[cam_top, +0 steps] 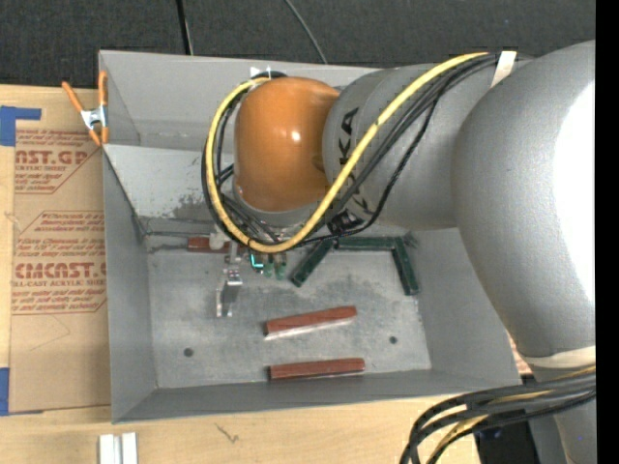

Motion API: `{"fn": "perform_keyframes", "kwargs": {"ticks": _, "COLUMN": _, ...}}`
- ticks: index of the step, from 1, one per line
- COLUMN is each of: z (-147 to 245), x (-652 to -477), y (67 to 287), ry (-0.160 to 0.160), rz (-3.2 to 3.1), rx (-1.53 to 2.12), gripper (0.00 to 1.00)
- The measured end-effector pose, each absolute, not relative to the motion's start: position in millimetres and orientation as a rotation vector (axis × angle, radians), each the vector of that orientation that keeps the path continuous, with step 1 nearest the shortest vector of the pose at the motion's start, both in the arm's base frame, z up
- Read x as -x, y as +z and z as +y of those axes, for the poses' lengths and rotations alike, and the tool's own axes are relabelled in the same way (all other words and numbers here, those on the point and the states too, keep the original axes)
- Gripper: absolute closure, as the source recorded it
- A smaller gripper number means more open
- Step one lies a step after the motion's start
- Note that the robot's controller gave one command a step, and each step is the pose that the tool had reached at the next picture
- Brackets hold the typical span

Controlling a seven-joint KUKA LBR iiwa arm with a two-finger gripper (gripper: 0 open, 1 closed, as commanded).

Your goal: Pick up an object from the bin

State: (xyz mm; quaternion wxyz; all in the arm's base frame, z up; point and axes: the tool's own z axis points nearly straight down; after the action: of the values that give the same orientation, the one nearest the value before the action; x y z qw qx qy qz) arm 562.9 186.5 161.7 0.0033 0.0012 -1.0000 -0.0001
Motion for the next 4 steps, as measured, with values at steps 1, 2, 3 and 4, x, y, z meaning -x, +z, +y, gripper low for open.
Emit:
{"fn": "perform_keyframes", "kwargs": {"ticks": 1, "z": 186, "x": -565.0, "y": 166, "ry": -0.002, "rz": -3.142, "rx": -0.002, "gripper": 0.00}}
{"fn": "perform_keyframes", "kwargs": {"ticks": 2, "z": 154, "x": -546.1, "y": 131, "ry": -0.003, "rz": -3.144, "rx": -0.105, "gripper": 0.00}}
{"fn": "perform_keyframes", "kwargs": {"ticks": 3, "z": 132, "x": -526.4, "y": 118, "ry": 0.000, "rz": -3.138, "rx": -0.078, "gripper": 0.00}}
{"fn": "perform_keyframes", "kwargs": {"ticks": 4, "z": 94, "x": -527.5, "y": 90, "ry": -0.005, "rz": -3.145, "rx": -0.036, "gripper": 0.00}}
